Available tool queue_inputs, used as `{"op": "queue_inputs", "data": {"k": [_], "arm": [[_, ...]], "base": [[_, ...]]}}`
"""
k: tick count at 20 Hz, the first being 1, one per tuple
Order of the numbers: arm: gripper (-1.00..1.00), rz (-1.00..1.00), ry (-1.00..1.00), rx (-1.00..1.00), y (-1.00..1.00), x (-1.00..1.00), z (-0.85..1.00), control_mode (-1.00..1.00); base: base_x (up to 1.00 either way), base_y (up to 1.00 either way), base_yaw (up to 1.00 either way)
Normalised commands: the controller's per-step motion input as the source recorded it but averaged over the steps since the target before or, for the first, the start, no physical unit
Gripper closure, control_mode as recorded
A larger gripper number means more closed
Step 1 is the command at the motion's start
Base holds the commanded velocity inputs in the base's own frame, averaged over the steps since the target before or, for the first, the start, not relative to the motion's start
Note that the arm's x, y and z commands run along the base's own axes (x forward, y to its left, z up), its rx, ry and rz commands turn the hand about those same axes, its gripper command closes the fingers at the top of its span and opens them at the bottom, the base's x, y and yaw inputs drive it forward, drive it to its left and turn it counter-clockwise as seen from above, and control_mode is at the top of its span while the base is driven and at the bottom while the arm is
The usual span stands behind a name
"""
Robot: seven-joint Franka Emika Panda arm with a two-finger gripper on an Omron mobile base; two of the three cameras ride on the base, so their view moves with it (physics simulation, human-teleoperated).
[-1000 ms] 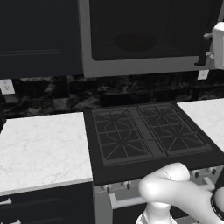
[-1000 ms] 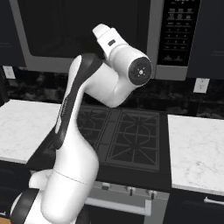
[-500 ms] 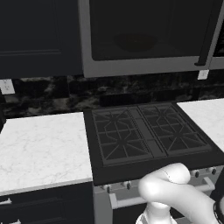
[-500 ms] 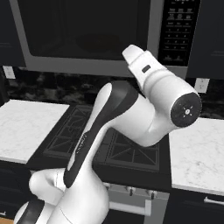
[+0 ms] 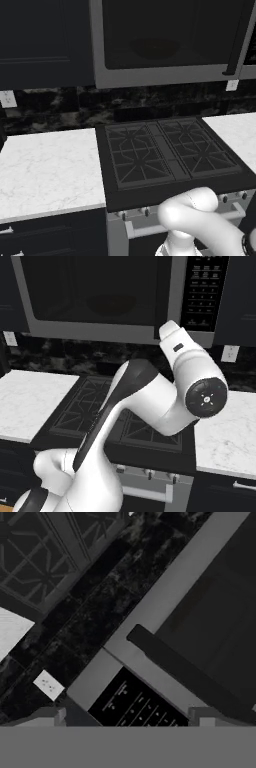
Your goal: Open the microwave, place the bowl with waffle inside the microwave, then close the microwave door and turn it on.
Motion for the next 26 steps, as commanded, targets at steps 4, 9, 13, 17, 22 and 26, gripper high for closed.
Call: {"op": "queue_inputs", "data": {"k": [4, 9, 13, 17, 22, 26], "arm": [[1.00, -0.19, 0.00, 0.14, 0.00, 0.26, -0.39, -1.00], [1.00, -0.03, 0.00, 0.43, -0.19, 0.25, -0.09, -1.00], [1.00, 0.03, 0.04, 0.53, -0.30, 0.15, 0.02, -1.00], [1.00, 0.09, 0.10, 0.49, -0.24, 0.35, 0.11, -1.00], [1.00, 0.08, 0.04, 0.26, -0.04, 0.23, 0.24, -1.00], [1.00, 0.01, -0.04, 0.10, -0.01, 0.14, 0.18, -1.00]], "base": [[0.00, 0.00, 0.00], [0.00, 0.00, 0.00], [0.00, 0.00, 0.00], [0.00, 0.00, 0.00], [0.00, 0.00, 0.00], [0.00, 0.00, 0.00]]}}
